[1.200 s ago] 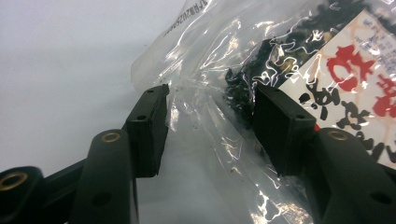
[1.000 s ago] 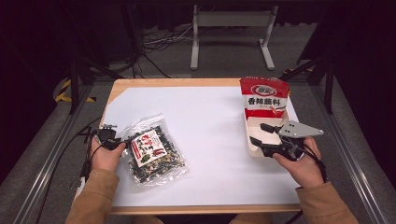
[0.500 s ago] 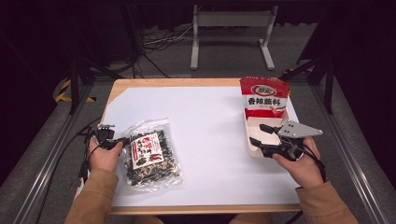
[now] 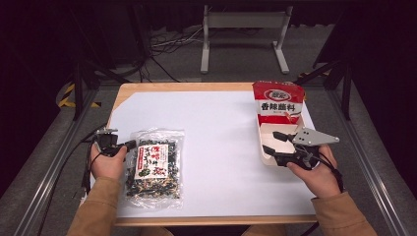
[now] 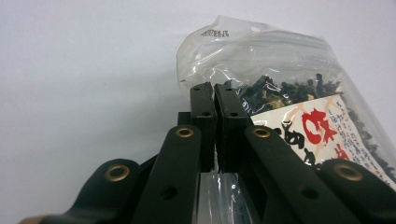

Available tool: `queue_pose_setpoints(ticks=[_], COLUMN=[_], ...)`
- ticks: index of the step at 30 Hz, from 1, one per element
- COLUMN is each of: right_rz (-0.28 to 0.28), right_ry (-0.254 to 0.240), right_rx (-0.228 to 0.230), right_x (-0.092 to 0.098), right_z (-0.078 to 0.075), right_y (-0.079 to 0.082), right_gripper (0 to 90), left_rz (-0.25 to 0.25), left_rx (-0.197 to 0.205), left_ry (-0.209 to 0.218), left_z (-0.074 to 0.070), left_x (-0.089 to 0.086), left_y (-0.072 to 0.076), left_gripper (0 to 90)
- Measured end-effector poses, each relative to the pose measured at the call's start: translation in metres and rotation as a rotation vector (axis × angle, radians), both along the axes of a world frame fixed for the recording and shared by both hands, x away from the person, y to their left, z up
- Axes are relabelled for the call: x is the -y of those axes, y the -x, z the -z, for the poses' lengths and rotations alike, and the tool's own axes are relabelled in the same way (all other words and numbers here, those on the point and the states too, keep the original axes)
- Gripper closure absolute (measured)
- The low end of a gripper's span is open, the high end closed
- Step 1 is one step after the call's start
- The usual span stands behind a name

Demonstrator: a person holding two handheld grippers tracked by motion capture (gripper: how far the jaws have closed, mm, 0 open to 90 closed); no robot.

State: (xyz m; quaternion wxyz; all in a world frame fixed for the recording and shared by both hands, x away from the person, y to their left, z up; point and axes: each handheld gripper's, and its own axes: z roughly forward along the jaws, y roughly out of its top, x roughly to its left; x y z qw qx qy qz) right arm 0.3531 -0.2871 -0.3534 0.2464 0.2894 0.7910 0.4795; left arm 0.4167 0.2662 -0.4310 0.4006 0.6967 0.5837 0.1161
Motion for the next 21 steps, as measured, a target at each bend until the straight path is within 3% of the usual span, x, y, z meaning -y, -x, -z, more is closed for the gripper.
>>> queue_pose_setpoints(ticks=[3, 6, 7, 11, 17, 21], right_rz=[-0.004, -0.006, -0.006, -0.021, -0.029, -0.034], right_ry=[0.001, 0.001, 0.001, -0.001, 0.005, 0.001], right_rx=[0.000, -0.001, -0.001, -0.006, 0.008, 0.009], right_x=[-0.001, -0.003, -0.003, -0.005, -0.007, -0.009], right_z=[0.000, 0.000, 0.000, -0.001, -0.005, -0.006], right_y=[0.000, 0.000, 0.000, 0.002, 0.003, 0.004], right_gripper=[39.2, 39.3, 39.3, 42.1, 43.6, 43.7], left_rz=[0.007, 0.020, 0.020, 0.044, 0.077, 0.102], left_rx=[0.042, 0.132, 0.132, 0.206, 0.277, 0.302], left_ry=[0.025, 0.016, 0.016, 0.025, 0.023, 0.006], left_z=[-0.010, -0.023, -0.023, -0.039, -0.060, -0.071], left_x=[0.001, 0.004, 0.004, 0.007, 0.014, 0.022], left_y=[0.004, 0.012, 0.012, 0.021, 0.031, 0.035], left_gripper=[87.9, 88.2, 88.4, 88.5, 88.6, 88.6])
